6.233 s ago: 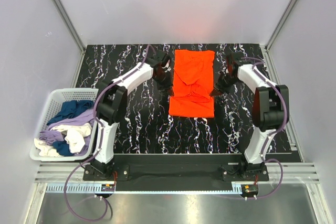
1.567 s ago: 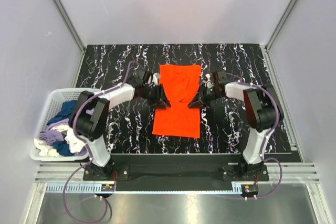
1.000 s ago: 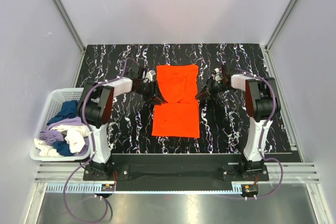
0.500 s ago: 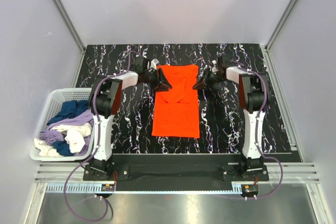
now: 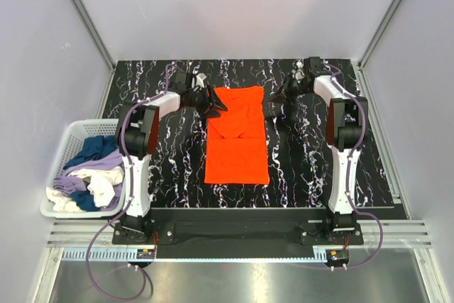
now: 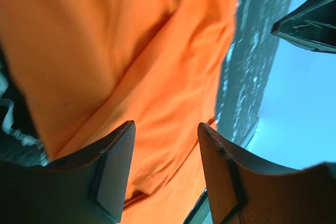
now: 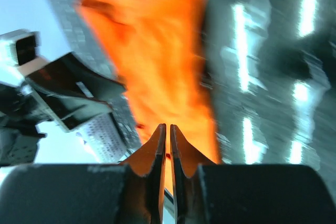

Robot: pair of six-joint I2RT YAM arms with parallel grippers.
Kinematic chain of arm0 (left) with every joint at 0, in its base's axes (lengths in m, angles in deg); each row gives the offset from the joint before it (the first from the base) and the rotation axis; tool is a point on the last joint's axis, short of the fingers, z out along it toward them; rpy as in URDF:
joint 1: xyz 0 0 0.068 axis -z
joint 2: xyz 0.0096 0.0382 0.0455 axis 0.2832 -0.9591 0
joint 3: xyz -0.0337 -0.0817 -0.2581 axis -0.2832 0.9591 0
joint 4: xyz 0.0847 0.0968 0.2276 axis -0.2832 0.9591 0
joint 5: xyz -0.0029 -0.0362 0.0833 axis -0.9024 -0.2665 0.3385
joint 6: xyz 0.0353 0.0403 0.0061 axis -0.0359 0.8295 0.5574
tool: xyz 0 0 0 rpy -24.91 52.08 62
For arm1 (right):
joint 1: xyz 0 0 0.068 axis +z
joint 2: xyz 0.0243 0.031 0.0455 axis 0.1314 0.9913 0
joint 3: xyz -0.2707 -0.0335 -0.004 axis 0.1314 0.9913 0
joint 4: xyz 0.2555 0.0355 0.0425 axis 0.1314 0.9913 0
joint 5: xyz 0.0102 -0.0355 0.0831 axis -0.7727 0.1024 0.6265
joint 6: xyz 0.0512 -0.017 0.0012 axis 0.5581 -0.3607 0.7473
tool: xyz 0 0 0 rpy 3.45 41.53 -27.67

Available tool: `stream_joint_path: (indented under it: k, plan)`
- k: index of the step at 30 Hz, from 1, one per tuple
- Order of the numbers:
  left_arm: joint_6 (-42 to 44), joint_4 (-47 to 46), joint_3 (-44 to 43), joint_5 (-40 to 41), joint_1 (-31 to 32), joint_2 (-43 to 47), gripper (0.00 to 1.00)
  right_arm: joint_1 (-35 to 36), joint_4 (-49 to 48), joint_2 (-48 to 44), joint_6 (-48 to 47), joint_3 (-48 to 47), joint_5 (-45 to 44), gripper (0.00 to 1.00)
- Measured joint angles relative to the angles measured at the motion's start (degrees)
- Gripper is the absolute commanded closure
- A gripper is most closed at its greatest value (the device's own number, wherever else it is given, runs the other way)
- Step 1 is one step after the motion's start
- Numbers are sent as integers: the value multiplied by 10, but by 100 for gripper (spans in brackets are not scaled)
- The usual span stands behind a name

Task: Fold and stack the t-shirts
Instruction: Fold the tshirt

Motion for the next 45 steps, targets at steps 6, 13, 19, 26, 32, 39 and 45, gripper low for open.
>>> stream_joint_path:
  k: [6,13,19,26,32,39,45]
  plan:
    - [-29,-23,-105,1,0,-31,47,30,-22,45,44,-126,27,87]
    - [-67,-44,-228,5,-8,-136,60,49,-50,176,112,-210,35,88]
    - [-111,-45,-313,-16,-31,-238,57,35,-62,217,154,-252,27,89]
    - [-119,-36,-330,-7,-48,-238,46,5,-32,253,170,-369,2,89]
    - [-68,46,-333,9,-50,-201,23,-3,72,207,94,-352,-28,73]
    - [49,170,-247,94,-50,21,22,5,174,-106,-66,-16,-113,48]
    - [131,185,-11,155,-33,310,24,37,155,-384,-105,295,-126,34]
